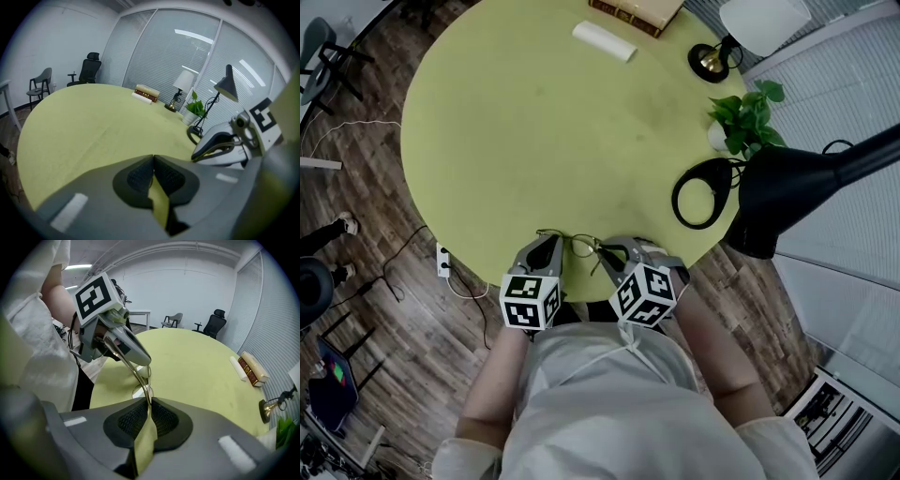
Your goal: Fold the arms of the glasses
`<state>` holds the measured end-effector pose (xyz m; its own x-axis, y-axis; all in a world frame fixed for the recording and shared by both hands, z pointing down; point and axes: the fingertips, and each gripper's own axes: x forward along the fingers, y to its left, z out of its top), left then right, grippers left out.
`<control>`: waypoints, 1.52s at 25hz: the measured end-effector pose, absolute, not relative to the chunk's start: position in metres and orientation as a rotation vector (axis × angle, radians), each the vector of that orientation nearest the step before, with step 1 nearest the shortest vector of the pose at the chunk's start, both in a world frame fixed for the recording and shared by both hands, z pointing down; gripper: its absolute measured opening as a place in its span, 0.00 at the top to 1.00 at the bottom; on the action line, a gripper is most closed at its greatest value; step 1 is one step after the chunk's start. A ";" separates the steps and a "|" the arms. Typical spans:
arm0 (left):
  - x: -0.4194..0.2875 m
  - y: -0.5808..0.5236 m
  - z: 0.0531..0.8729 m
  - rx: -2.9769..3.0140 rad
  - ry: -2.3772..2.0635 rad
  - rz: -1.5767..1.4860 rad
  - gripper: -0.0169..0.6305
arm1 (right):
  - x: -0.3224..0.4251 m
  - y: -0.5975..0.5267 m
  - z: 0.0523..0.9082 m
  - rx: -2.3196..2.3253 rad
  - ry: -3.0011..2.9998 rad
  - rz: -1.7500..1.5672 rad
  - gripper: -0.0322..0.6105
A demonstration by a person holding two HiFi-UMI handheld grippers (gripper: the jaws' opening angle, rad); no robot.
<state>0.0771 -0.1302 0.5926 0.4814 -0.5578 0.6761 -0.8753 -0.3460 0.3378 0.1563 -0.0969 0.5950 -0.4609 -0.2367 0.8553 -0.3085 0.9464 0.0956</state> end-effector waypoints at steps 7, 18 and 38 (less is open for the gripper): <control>0.052 -0.102 0.627 1.938 -1.153 0.685 0.96 | 0.153 -0.098 0.593 0.387 -2.048 0.056 0.91; 0.060 -0.100 0.636 1.960 -1.098 0.715 0.96 | 0.145 -0.100 0.591 0.358 -2.014 0.034 0.91; 0.046 -0.092 0.629 1.879 -1.179 0.636 0.96 | 0.109 -0.108 0.606 0.196 -1.827 0.094 0.89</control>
